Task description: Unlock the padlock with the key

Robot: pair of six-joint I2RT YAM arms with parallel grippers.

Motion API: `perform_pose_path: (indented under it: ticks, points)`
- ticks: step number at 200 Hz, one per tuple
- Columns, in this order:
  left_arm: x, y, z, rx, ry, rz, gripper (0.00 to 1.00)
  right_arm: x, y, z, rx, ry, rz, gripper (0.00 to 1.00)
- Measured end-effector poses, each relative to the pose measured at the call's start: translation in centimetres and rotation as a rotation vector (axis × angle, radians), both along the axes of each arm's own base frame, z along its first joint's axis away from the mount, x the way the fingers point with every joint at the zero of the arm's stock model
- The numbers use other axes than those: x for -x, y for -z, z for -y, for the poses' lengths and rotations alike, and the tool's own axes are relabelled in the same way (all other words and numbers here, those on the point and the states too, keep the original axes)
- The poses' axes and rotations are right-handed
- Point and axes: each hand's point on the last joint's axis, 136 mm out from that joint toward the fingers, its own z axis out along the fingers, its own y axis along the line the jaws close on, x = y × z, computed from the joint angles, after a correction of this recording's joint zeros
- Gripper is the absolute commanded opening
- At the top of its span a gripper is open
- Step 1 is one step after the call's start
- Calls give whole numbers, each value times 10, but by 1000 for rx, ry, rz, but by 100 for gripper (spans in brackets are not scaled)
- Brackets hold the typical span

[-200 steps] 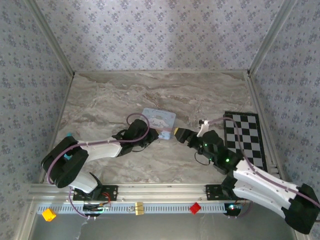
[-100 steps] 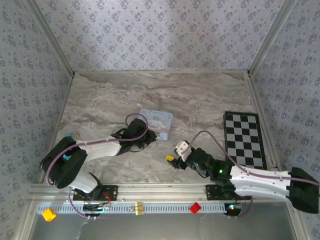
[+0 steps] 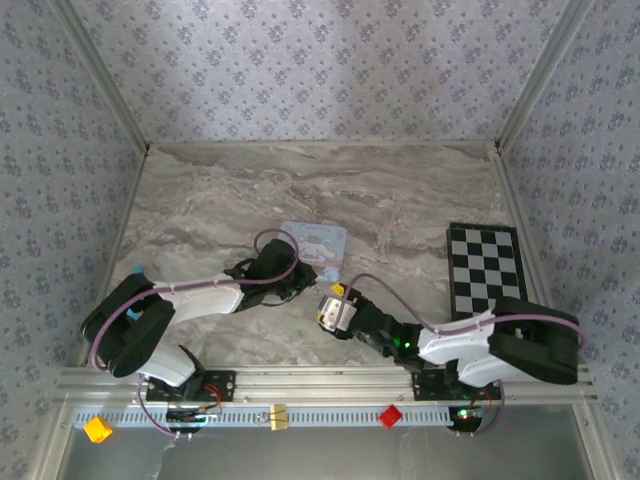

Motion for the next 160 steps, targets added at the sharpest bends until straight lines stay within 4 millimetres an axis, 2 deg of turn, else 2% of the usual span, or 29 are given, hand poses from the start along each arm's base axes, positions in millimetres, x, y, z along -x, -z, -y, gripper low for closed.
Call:
perform_pose_path:
  ticks: [44, 81, 103, 160]
  points:
    - [5, -2, 8, 16, 18, 4, 0, -17, 11, -3, 15, 44, 14, 51]
    - [4, -2, 10, 27, 19, 5, 0, -21, 15, -6, 5, 58, 21, 47]
    - [3, -3, 11, 30, 18, 6, 0, -23, 18, -5, -3, 74, 20, 39]
    - [3, -3, 12, 35, 19, 8, 0, -29, 23, -3, -40, 130, 3, 30]
